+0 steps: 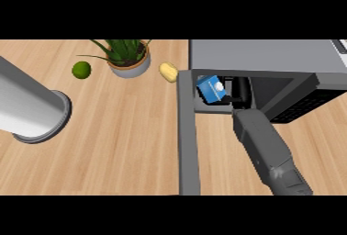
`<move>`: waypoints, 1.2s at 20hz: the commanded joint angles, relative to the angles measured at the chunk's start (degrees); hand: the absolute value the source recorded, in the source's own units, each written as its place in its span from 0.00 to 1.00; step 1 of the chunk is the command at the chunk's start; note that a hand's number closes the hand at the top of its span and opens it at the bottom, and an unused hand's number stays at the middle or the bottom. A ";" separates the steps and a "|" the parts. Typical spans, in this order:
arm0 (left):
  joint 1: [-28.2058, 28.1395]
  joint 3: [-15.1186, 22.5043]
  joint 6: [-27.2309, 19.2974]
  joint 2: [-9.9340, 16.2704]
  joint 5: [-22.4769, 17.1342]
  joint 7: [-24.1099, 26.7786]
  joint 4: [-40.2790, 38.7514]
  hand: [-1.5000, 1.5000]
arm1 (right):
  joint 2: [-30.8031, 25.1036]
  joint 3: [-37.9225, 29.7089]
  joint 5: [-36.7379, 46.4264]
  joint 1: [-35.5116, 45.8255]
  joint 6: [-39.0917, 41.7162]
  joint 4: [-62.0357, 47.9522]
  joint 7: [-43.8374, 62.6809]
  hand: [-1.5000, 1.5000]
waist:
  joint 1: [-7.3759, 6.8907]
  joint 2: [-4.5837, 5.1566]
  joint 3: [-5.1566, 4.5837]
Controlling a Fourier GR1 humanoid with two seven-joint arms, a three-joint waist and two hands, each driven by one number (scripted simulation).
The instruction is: Pick up the milk, place it into the microwave and close the microwave
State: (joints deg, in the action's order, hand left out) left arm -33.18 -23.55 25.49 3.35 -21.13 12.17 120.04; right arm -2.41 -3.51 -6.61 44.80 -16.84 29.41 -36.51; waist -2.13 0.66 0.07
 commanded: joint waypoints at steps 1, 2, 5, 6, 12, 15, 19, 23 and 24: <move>0.35 0.77 0.22 -0.67 1.24 -0.70 1.04 0.00 | -2.26 -3.09 0.34 4.55 0.01 -8.10 -6.98 1.00 | -0.62 0.29 0.04; -0.91 -0.85 2.72 -0.47 0.28 2.28 -2.10 0.00 | -1.27 -3.00 0.96 5.61 -1.53 -10.03 -7.26 1.00 | -0.93 0.25 0.00; 1.94 -2.81 2.94 2.43 -2.41 0.83 -3.93 0.00 | -1.38 -3.25 2.14 9.84 -5.11 -12.94 -7.02 1.00 | -1.72 0.60 0.01; 3.04 -0.28 1.82 0.09 1.84 2.30 -4.23 0.00 | -0.44 -2.53 3.35 11.15 -7.82 -14.04 -6.79 1.00 | -1.78 0.72 -0.01; 4.34 -1.66 2.37 2.53 -0.87 -0.13 -4.44 0.00 | -3.97 1.94 10.64 14.18 -17.89 -18.35 -7.69 1.00 | -2.66 1.20 -0.02; 0.92 -2.52 5.03 1.50 -1.22 2.92 -4.90 0.00 | -4.33 2.25 11.94 16.00 -21.99 -20.46 -6.46 1.00 | -3.44 0.94 -0.03; 4.25 -0.85 2.99 0.59 1.73 2.31 -6.10 0.00 | -4.26 1.26 11.95 16.65 -26.23 -21.97 -6.25 1.00 | -2.73 1.29 0.02; 6.45 -1.45 2.13 1.29 1.66 1.89 -7.48 0.00 | -4.77 -0.88 10.46 15.49 -28.45 -22.14 -6.78 1.00 | -2.92 1.70 0.08; 5.34 0.27 1.62 -0.22 2.65 1.07 -4.85 0.00 | -7.32 -1.25 10.24 15.69 -26.30 -22.06 -6.89 1.00 | -3.30 1.88 0.16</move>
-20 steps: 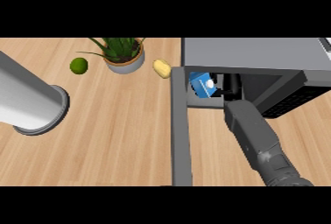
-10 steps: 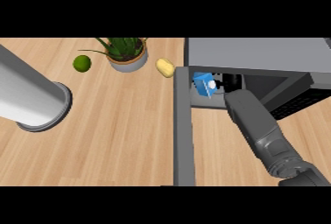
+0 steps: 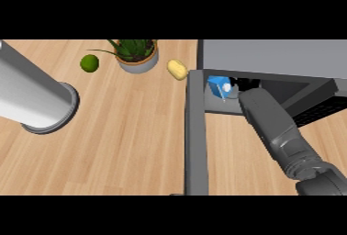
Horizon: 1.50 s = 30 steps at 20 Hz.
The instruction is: Pick up the milk, place it into the microwave and close the microwave
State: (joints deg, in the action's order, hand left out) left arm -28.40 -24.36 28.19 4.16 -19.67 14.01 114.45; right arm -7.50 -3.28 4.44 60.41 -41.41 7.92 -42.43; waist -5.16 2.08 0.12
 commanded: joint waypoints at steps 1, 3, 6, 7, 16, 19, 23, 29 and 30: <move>0.86 0.24 -0.34 -0.69 1.38 1.21 -0.41 0.00 | -0.56 -1.73 -0.79 1.08 -5.53 -1.22 0.61 1.00 | -1.12 0.59 0.04; 0.88 0.26 0.74 0.44 0.67 0.23 -1.07 0.00 | -1.41 -2.24 -1.07 0.92 -4.29 -1.54 0.54 1.00 | -0.82 0.49 0.05; 3.12 0.22 -0.17 1.14 0.62 -0.89 -1.92 0.00 | -1.32 -2.87 -1.35 -1.56 -5.63 -1.82 -1.12 1.00 | -0.39 0.75 0.09; 0.88 0.54 1.58 0.49 0.32 0.49 -1.25 0.00 | -4.54 -3.18 -1.53 -0.47 -2.89 -2.49 0.75 1.00 | -1.57 0.92 0.10; 3.41 0.50 0.86 1.29 0.42 -0.76 -3.09 0.00 | -6.25 -2.29 0.01 -1.50 -5.51 -4.89 1.86 1.00 | -2.57 1.33 0.14; 4.64 1.67 -0.16 0.76 1.69 -1.60 -3.21 0.00 | -6.06 -0.97 1.40 -1.23 -4.78 -5.46 2.07 1.00 | -2.80 1.67 0.19; 7.36 1.56 -0.83 1.67 1.73 -2.24 -4.06 0.00 | -4.40 0.63 3.06 -1.14 -4.58 -6.22 2.41 0.00 | -2.96 1.96 0.23; 7.97 1.84 -0.62 1.96 2.73 -2.25 -5.99 0.00 | -4.58 0.44 3.08 0.06 -7.22 -4.65 2.75 0.00 | -2.86 1.76 0.22; 8.19 1.29 -0.96 1.52 2.92 -1.12 -7.02 0.00 | -3.50 0.17 2.86 -1.05 -8.11 -4.44 2.12 0.00 | -2.94 1.78 0.20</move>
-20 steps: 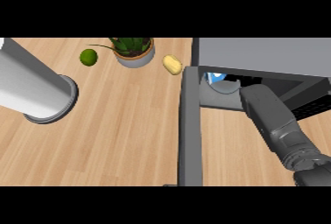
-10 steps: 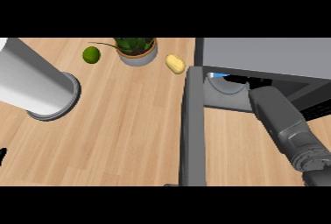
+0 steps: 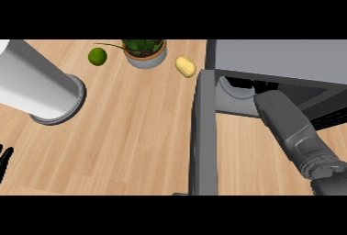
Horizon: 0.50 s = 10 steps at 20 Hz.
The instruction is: Pick up the milk, place it into the microwave and close the microwave
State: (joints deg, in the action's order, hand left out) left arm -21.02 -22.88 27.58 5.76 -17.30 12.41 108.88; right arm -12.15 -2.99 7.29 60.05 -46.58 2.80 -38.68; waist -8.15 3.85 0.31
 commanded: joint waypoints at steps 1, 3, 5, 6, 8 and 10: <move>-0.16 0.55 0.35 -0.31 0.61 0.52 0.30 0.00 | 0.86 0.52 0.72 0.20 -3.24 0.12 -0.67 0.00 | -0.91 0.00 0.03; 1.98 -0.14 -0.33 0.40 0.94 0.71 -1.95 0.00 | 0.99 0.79 1.05 1.30 -1.87 0.42 -0.28 0.00 | 0.00 -0.08 -0.05; 2.28 -0.30 0.28 1.30 0.82 0.56 -2.06 0.00 | 2.38 0.63 0.97 0.62 -3.20 0.54 -0.57 0.00 | -0.47 0.18 0.00; 1.52 -1.59 0.57 2.00 -0.80 0.09 -1.13 0.00 | 2.34 1.25 1.64 -0.36 -2.89 0.06 -0.99 0.00 | -0.15 -0.42 0.00; 2.42 -0.05 0.14 0.70 1.38 1.21 -3.12 0.00 | 3.00 1.30 1.73 0.55 -1.71 -0.18 -0.05 0.00 | 0.26 -0.29 -0.07; 1.46 -0.84 1.68 1.43 0.37 1.95 -3.99 0.00 | 1.95 1.67 2.16 0.86 -0.94 -0.52 0.35 0.00 | -0.24 -0.32 -0.10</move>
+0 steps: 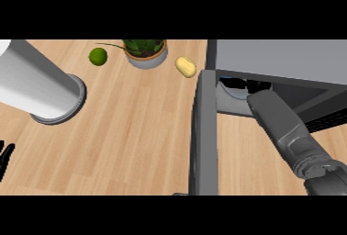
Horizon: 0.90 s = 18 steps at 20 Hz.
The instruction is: Pick up the milk, place it into the microwave and close the microwave
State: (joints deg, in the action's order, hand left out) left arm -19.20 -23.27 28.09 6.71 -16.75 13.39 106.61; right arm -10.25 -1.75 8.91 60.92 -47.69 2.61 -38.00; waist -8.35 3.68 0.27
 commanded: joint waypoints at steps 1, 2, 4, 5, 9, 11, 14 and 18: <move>-0.21 0.16 0.74 0.25 0.48 0.51 -0.68 0.00 | 0.68 -0.07 0.07 0.10 -0.80 -0.11 0.04 0.00 | 0.08 -0.18 0.01; 1.44 0.47 -0.03 0.01 0.54 0.20 -1.48 0.00 | 0.69 0.44 0.61 1.41 -0.51 -0.36 0.88 0.00 | 0.50 -0.19 -0.04; 1.36 0.71 -0.22 -0.35 1.35 0.76 -1.26 0.00 | 1.96 0.33 0.57 0.52 -1.04 -0.07 0.09 0.00 | 0.55 -0.22 -0.01; -0.05 -0.87 1.00 0.74 -0.17 0.81 -2.16 0.00 | 1.29 0.09 0.36 0.45 0.18 0.07 0.22 0.00 | 0.95 -0.72 -0.05; 0.35 0.97 -0.56 -1.39 2.16 1.33 -0.61 0.00 | 2.34 -0.27 0.10 -0.62 0.62 0.56 -0.95 0.00 | 1.42 -0.79 0.01; 0.54 0.23 -0.24 -0.62 2.29 2.07 -0.91 0.00 | 1.95 -0.21 0.24 0.81 1.67 0.17 0.40 0.00 | 1.06 -0.74 -0.02; -1.23 1.41 -0.55 -2.36 2.99 1.73 0.42 0.00 | 1.16 -1.37 -0.83 -0.86 3.76 1.67 -1.77 0.00 | 2.29 -1.28 -0.01; -2.19 0.29 -0.09 -2.39 1.82 2.56 1.08 0.00 | 1.48 -2.51 -1.75 -3.48 4.24 2.35 -4.13 0.00 | 2.74 -1.54 -0.02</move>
State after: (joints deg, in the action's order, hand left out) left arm -20.13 -22.83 27.86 4.99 -14.83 15.38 106.62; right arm -8.68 -3.41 7.85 58.86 -44.25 4.34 -40.24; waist -6.13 2.47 0.25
